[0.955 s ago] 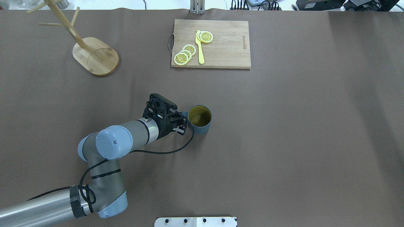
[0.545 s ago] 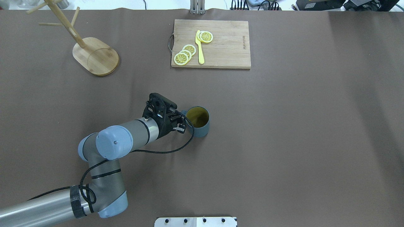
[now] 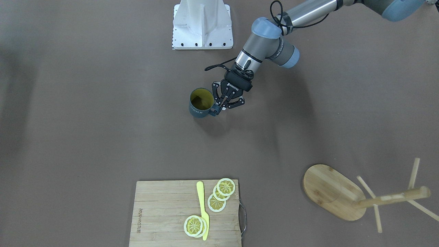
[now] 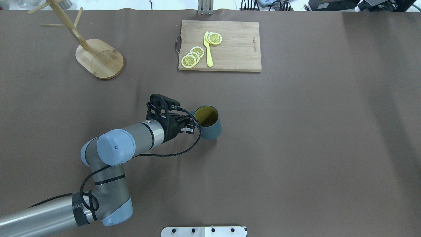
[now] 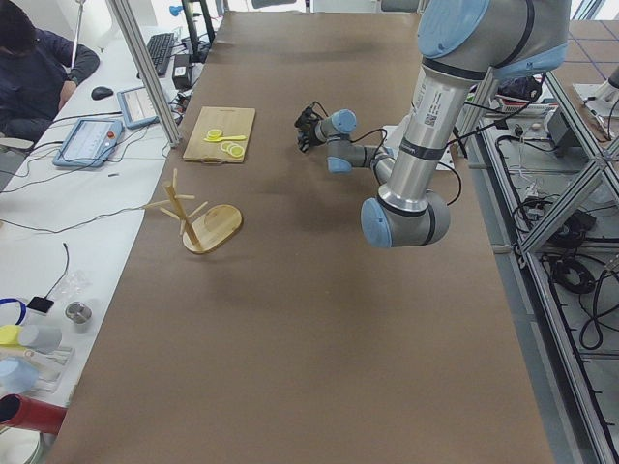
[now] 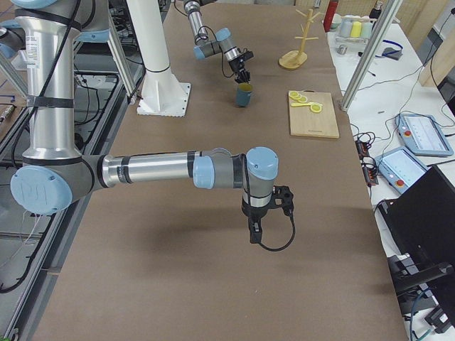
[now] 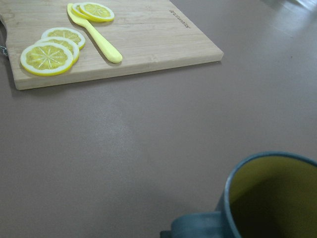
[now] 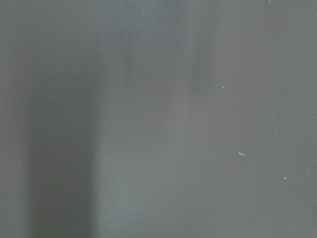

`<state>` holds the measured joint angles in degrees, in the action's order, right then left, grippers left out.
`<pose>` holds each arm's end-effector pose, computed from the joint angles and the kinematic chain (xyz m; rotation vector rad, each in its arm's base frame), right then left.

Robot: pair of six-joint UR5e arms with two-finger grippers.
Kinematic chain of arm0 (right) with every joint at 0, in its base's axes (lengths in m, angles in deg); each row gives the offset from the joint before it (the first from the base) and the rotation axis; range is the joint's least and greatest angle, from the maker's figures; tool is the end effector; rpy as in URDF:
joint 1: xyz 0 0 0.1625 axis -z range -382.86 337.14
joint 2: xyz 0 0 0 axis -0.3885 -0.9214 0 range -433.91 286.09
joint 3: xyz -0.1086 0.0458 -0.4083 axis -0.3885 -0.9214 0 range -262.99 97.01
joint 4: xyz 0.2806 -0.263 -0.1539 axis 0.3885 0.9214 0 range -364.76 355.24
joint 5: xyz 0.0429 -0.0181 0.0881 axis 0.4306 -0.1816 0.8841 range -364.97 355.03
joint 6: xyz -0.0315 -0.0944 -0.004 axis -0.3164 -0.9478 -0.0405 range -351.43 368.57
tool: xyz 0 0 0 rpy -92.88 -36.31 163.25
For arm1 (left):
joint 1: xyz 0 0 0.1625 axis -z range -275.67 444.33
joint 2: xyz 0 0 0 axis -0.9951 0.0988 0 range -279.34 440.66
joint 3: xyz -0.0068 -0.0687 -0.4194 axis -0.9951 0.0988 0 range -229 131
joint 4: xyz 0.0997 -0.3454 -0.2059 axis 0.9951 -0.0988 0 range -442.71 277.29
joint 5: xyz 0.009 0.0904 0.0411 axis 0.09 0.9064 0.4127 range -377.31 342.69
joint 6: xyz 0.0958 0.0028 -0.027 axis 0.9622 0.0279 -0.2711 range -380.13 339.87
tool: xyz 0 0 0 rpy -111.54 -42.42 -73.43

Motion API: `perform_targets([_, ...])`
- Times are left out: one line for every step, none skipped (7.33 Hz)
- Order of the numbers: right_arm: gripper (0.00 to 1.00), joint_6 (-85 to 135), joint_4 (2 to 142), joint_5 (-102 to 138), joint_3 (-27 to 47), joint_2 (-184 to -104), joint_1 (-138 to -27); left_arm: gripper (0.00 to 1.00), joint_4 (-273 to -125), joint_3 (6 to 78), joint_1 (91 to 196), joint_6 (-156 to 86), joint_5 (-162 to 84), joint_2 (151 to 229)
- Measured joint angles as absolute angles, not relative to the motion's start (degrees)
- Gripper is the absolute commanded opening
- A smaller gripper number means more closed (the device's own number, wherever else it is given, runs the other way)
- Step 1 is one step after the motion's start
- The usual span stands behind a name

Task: Hang cup on storage rack
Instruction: 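Lift the mug with the left gripper and tilt it sideways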

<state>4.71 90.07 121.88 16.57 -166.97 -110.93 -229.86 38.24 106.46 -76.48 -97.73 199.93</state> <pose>0.0577 -0.4711 0.6192 0.0391 -0.6430 -0.1069 0.5618 -0.3904 0.2699 0.8012 1.2227 0.0417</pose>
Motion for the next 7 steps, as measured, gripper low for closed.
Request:
perform_targets([1.00, 4.7, 90.1, 121.9, 16.5, -167.0, -110.9, 0.00, -231.1, 38.3, 107.0, -79.7, -97.7, 199.9])
perform_targets([1.00, 4.7, 90.1, 121.9, 16.4, -167.0, -110.9, 0.00, -231.7, 38.3, 107.6, -82.4, -97.7, 199.8])
perform_targets([1.00, 4.7, 90.1, 121.8, 16.4, -167.0, -110.9, 0.00, -231.9, 38.3, 108.5, -85.4, -97.7, 199.8])
perform_targets([1.00, 4.7, 90.1, 121.8, 16.3, -167.0, -110.9, 0.00, -231.9, 38.3, 109.5, -88.1, -97.7, 199.8])
perform_targets([1.00, 4.6, 90.0, 121.8, 16.2, -167.1, -110.9, 0.00, -231.9, 38.3, 110.5, -89.7, -97.8, 199.7])
perform_targets([1.00, 4.6, 90.0, 121.8, 16.1, -167.1, -110.9, 0.00, -231.9, 38.2, 111.4, -90.3, -97.9, 199.7])
perform_targets([1.00, 4.6, 90.0, 121.8, 16.1, -167.1, -110.9, 0.00, -231.9, 38.2, 112.5, -90.5, -98.0, 199.8])
